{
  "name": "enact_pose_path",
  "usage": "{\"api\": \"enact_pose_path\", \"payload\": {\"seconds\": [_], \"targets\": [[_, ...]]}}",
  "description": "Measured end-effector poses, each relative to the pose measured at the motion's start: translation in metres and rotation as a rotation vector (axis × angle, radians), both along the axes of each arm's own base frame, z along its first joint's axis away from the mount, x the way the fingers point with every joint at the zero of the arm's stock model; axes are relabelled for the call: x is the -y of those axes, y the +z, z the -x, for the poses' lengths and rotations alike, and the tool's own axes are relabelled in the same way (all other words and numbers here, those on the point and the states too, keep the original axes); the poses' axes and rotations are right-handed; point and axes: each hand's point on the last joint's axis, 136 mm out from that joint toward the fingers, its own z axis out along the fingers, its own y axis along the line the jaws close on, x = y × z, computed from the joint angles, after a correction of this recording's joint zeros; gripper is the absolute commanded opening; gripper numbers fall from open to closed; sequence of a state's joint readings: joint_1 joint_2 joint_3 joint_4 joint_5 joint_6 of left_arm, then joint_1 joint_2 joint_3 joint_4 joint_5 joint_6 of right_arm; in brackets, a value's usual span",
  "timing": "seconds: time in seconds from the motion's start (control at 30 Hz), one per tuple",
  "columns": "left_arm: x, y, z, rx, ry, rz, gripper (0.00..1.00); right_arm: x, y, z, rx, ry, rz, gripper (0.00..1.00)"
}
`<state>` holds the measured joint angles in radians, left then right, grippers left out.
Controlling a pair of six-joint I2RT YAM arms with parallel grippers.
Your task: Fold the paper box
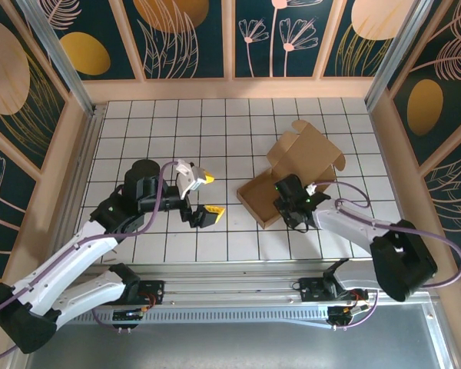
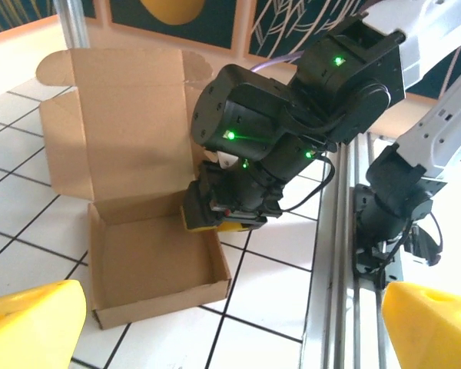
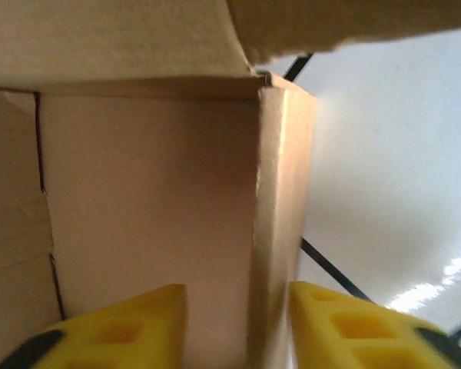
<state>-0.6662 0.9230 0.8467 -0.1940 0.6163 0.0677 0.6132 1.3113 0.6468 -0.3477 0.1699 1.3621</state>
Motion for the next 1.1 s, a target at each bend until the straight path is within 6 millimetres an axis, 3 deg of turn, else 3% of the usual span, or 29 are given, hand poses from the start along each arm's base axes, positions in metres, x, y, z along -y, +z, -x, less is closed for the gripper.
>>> {"api": "enact_pose_path", "payload": {"seconds": [0.07, 0.2, 0.4, 0.6, 0.63, 0.73, 0.87, 0.97, 1.0, 1.1], "targets": [[-0.004, -0.002, -0.003, 0.007, 0.032, -0.008, 0.99, -0.002, -0.002, -0.006, 0.006, 0.040, 0.026, 0.18], [-0.015, 0.002, -0.021, 0.020, 0.171, -0.009, 0.99, -0.013, 0.009, -0.031, 0.050, 0.225, 0.145, 0.14], [-0.039, 0.001, -0.060, -0.023, 0.457, -0.003, 0.99, -0.062, 0.037, -0.084, 0.195, 0.629, 0.344, 0.11], [-0.068, -0.024, -0.097, -0.148, 0.773, -0.019, 0.99, -0.093, 0.026, -0.106, 0.246, 0.830, 0.504, 0.13], [-0.072, -0.029, -0.100, -0.171, 0.812, -0.019, 0.99, -0.096, 0.021, -0.104, 0.241, 0.850, 0.522, 0.16], [-0.080, -0.036, -0.106, -0.225, 0.891, -0.010, 0.99, -0.104, 0.013, -0.099, 0.239, 0.891, 0.543, 0.41], [-0.087, -0.041, -0.117, -0.294, 0.956, -0.017, 0.99, -0.112, 0.022, -0.097, 0.272, 0.917, 0.538, 0.54], [-0.096, -0.040, -0.128, -0.350, 0.991, 0.011, 0.99, -0.116, 0.053, -0.099, 0.349, 0.968, 0.517, 0.67], [-0.100, -0.040, -0.130, -0.369, 0.998, 0.028, 0.99, -0.118, 0.072, -0.104, 0.399, 0.999, 0.505, 0.71], [-0.107, -0.040, -0.134, -0.425, 1.007, 0.067, 0.99, -0.119, 0.136, -0.144, 0.560, 1.037, 0.454, 0.80]]}}
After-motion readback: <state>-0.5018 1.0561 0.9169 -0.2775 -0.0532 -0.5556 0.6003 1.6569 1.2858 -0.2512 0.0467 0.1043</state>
